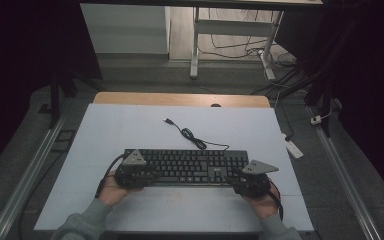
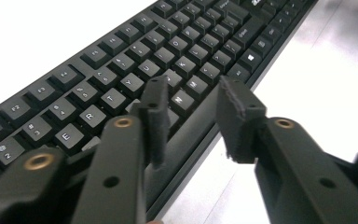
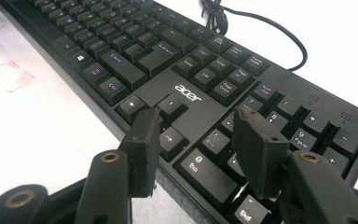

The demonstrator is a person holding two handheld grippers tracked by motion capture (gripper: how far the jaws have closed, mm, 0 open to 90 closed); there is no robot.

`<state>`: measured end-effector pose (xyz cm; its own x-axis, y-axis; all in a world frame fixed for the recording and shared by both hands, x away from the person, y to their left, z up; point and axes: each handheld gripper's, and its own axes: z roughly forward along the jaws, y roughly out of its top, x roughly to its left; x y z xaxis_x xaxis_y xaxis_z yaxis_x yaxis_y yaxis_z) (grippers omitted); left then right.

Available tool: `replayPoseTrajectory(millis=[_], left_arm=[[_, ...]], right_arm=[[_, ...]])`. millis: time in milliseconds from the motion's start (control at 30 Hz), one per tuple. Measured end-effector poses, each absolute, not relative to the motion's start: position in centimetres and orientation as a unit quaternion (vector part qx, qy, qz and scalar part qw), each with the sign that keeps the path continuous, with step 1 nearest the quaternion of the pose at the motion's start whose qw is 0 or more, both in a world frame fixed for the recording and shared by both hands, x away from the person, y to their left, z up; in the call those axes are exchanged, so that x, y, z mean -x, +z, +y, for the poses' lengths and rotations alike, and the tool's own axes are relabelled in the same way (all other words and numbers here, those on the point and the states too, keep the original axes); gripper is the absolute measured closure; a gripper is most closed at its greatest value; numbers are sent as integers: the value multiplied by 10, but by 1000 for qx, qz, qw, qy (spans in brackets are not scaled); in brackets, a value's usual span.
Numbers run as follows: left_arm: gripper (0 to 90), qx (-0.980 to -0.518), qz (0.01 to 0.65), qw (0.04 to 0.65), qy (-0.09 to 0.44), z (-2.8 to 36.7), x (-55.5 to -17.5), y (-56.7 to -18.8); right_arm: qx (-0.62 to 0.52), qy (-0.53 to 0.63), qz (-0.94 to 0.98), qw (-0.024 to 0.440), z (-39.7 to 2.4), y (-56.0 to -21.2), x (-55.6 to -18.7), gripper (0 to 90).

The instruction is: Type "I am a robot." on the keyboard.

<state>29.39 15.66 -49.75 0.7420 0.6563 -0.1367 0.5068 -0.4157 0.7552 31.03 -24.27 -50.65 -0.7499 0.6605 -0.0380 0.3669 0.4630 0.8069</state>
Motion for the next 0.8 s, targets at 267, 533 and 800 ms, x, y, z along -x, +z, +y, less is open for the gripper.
replayPoseTrajectory(millis=[267,533,800], left_arm=[[495,-827,372,409,98,165,-298,-497],[403,-819,394,403,106,169,-302,-499],[384,-808,416,403,104,171,-312,-501]], right_arm=[[-307,418,837,176,-242,-506,-310,517],[-307,415,838,175,-242,-507,-311,517],[-306,415,839,175,-242,-507,-310,517]])
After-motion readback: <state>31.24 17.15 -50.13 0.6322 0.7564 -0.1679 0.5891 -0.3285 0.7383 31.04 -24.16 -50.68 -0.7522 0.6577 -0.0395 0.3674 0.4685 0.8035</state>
